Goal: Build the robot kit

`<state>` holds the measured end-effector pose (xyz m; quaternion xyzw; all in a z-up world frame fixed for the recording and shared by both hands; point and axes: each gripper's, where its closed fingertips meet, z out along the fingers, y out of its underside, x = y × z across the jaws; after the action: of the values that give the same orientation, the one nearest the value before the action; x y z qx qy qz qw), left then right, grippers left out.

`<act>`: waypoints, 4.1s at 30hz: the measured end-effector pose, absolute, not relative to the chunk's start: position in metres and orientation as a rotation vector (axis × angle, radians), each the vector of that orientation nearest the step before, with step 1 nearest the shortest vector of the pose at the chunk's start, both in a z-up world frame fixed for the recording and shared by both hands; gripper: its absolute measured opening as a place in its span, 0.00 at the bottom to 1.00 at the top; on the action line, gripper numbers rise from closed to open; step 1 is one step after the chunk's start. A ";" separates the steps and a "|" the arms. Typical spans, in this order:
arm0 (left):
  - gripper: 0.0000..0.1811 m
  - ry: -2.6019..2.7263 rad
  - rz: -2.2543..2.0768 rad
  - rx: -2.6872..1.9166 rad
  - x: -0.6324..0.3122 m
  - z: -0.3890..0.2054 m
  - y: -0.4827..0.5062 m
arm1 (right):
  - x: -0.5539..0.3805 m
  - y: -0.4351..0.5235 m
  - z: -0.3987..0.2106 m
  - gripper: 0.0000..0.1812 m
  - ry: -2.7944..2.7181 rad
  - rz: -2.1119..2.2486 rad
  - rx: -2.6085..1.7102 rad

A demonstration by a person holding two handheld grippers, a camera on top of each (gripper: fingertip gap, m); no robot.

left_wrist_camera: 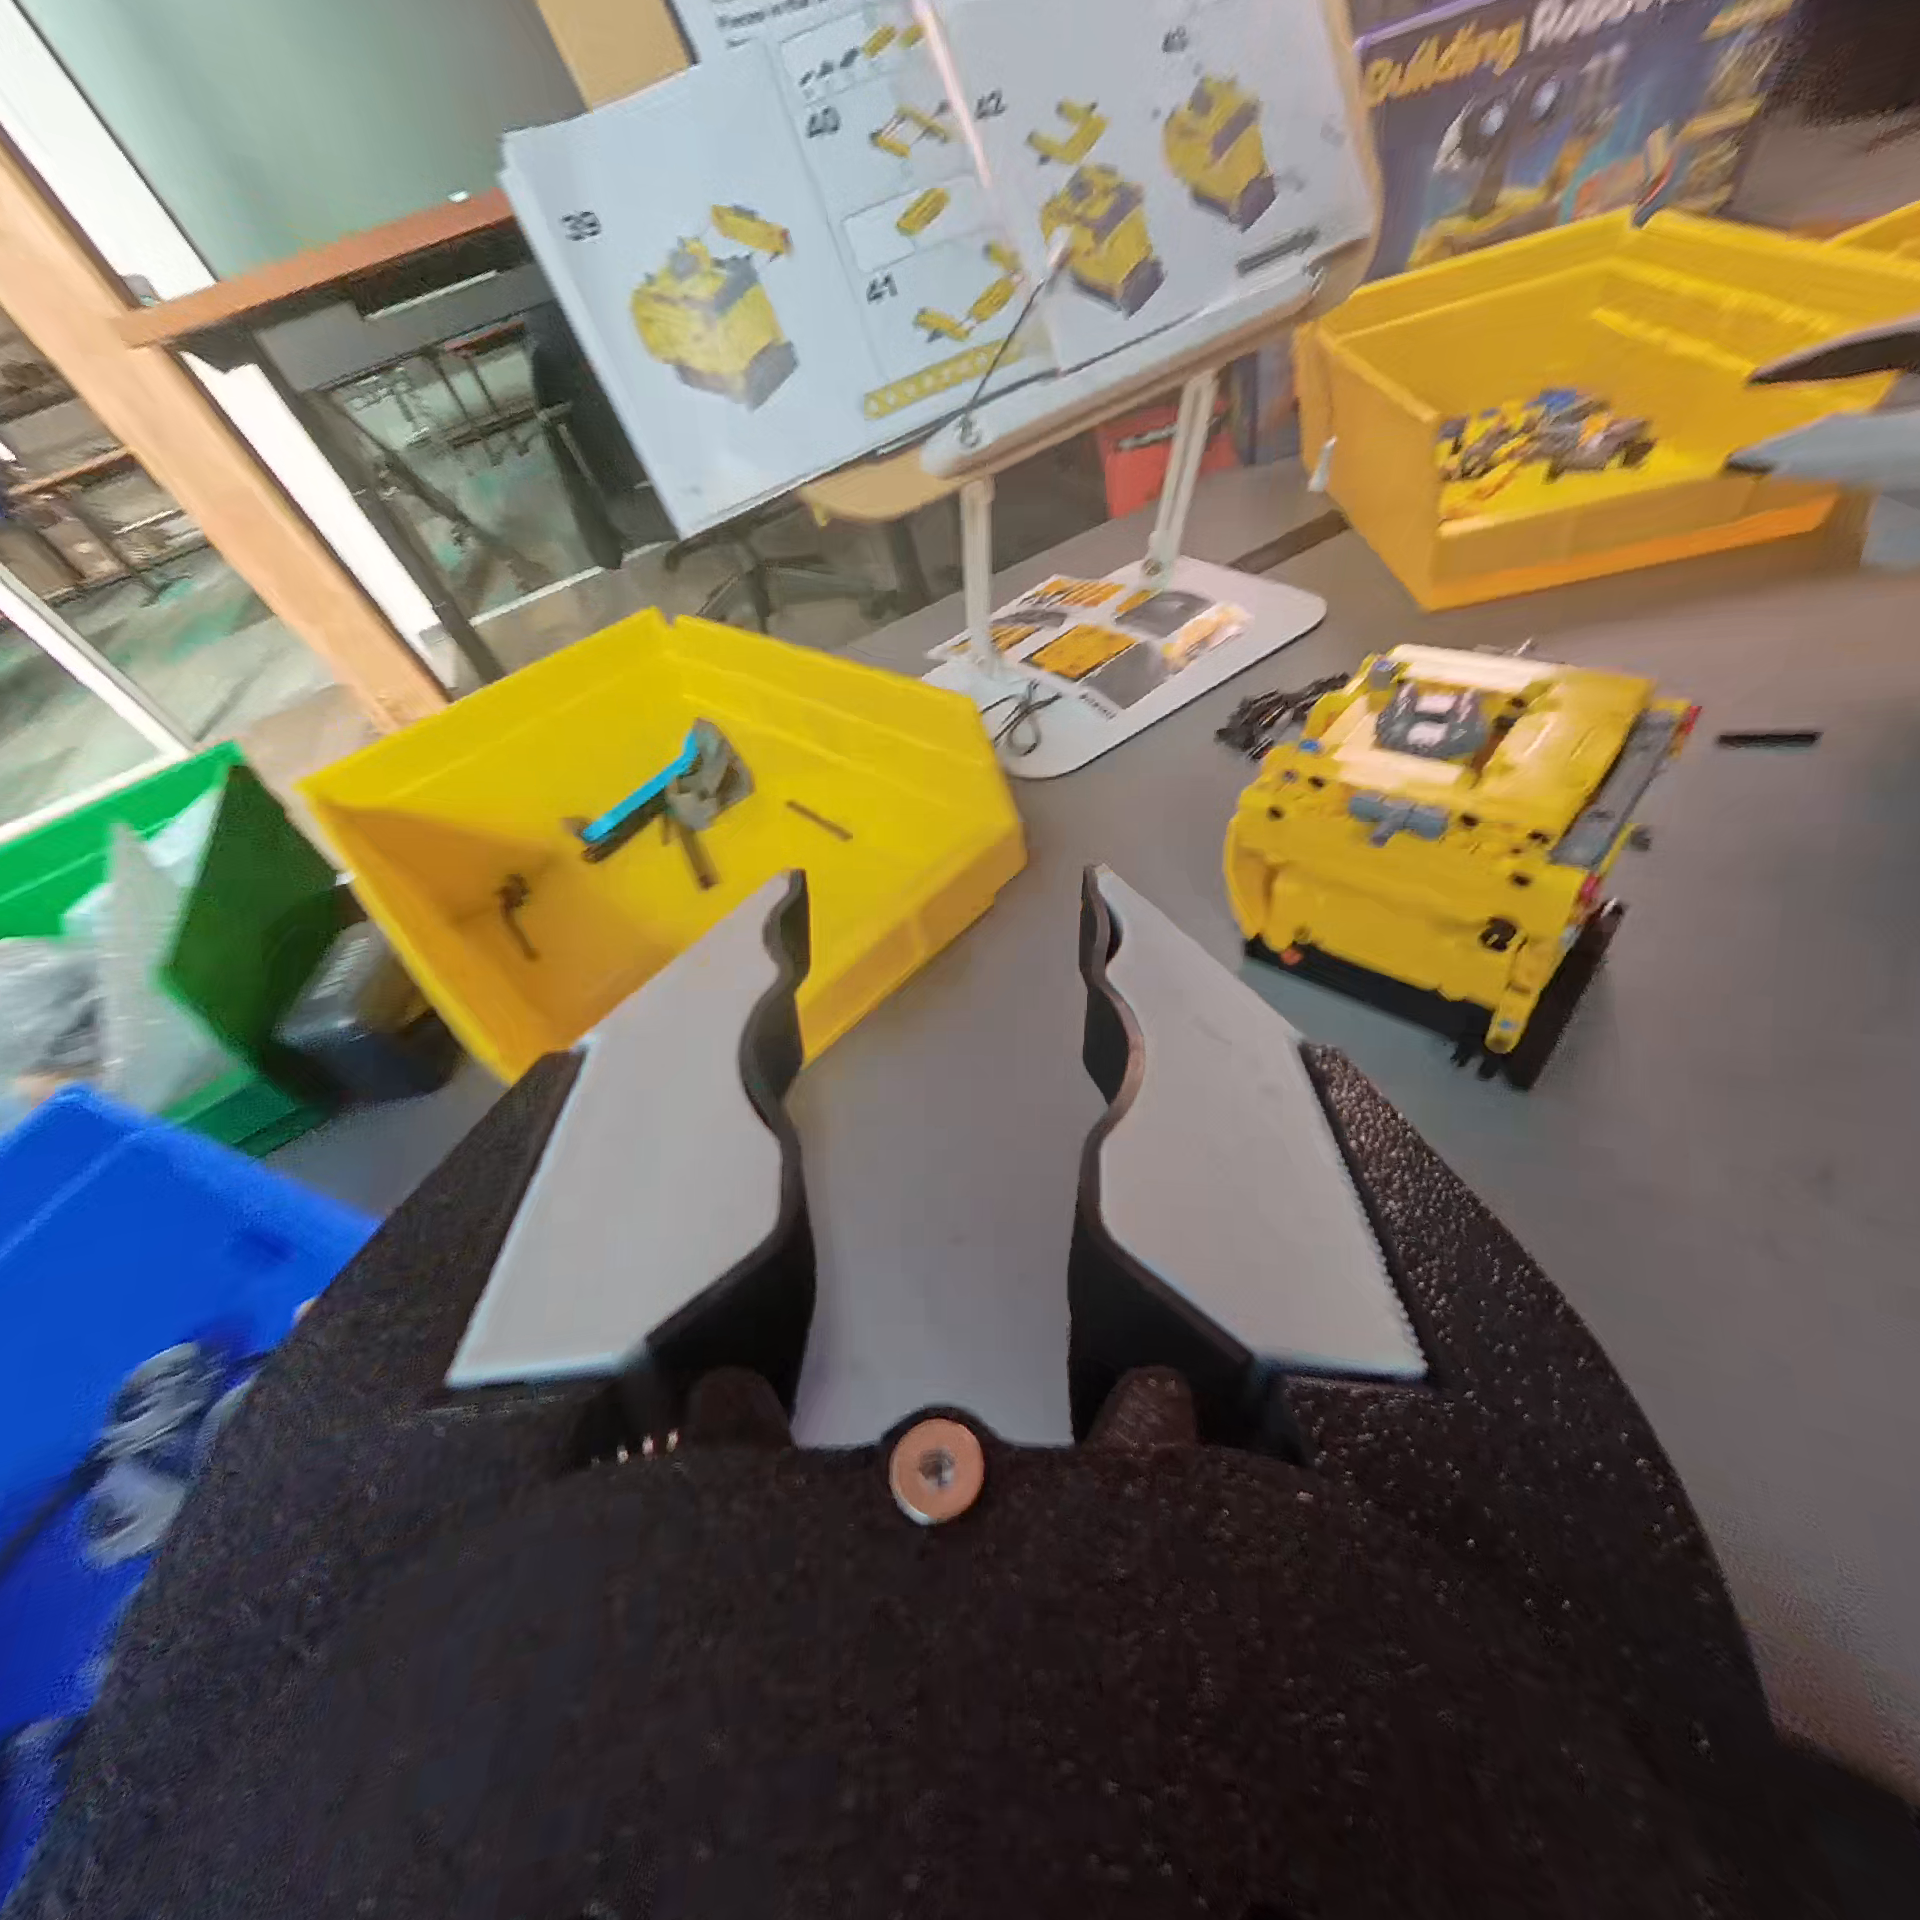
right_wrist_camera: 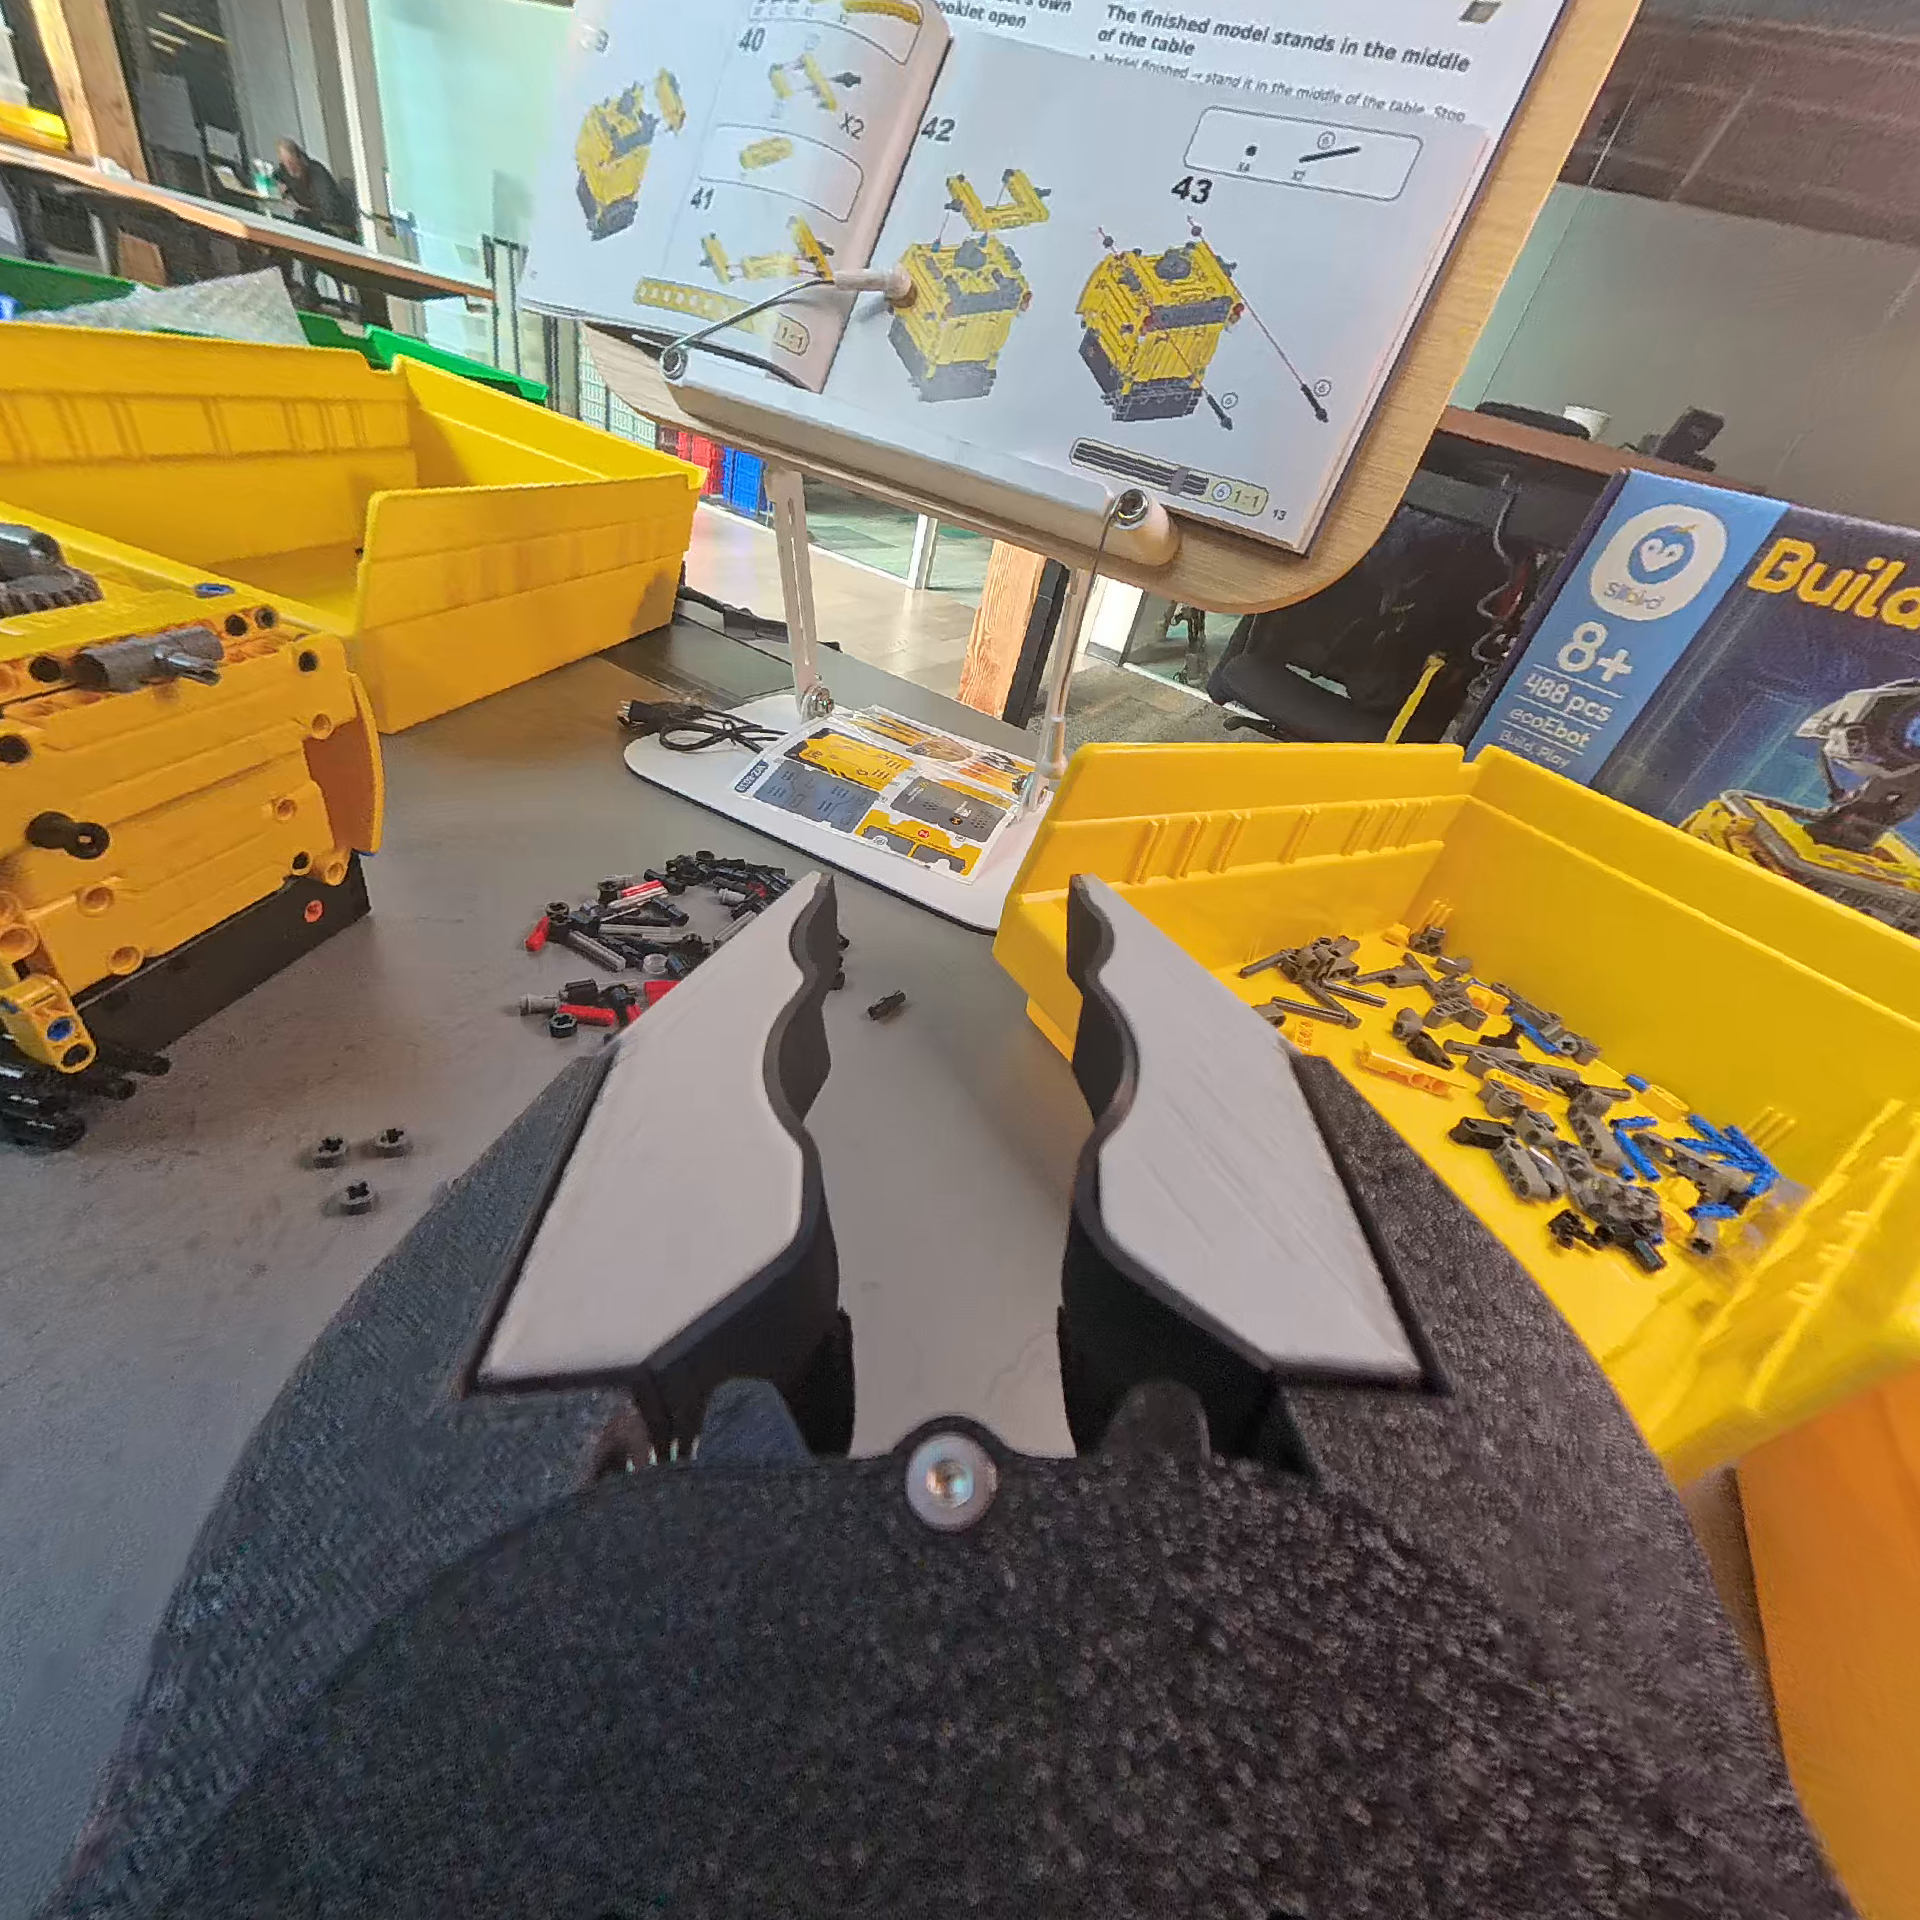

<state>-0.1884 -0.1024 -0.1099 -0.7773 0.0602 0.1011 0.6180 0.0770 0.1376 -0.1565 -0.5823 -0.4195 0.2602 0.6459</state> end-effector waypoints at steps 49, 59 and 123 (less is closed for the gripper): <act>0.19 -0.064 0.023 -2.180 -0.255 -0.113 -0.250 | 0.068 0.127 -0.171 0.19 -1.056 0.664 -1.353; 0.01 0.121 -0.128 -2.862 -0.296 -0.235 -0.227 | 0.069 0.127 -0.171 0.19 -1.049 0.655 -1.358; 0.11 0.213 0.222 -3.136 -0.423 -0.211 -0.286 | 0.070 0.126 -0.175 0.19 -1.072 0.644 -1.359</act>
<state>-0.4230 -0.2861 -0.2107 -0.9952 0.0677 0.0704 -0.0050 0.0705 0.1256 -0.1749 -0.5870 -0.4631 0.2780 0.6030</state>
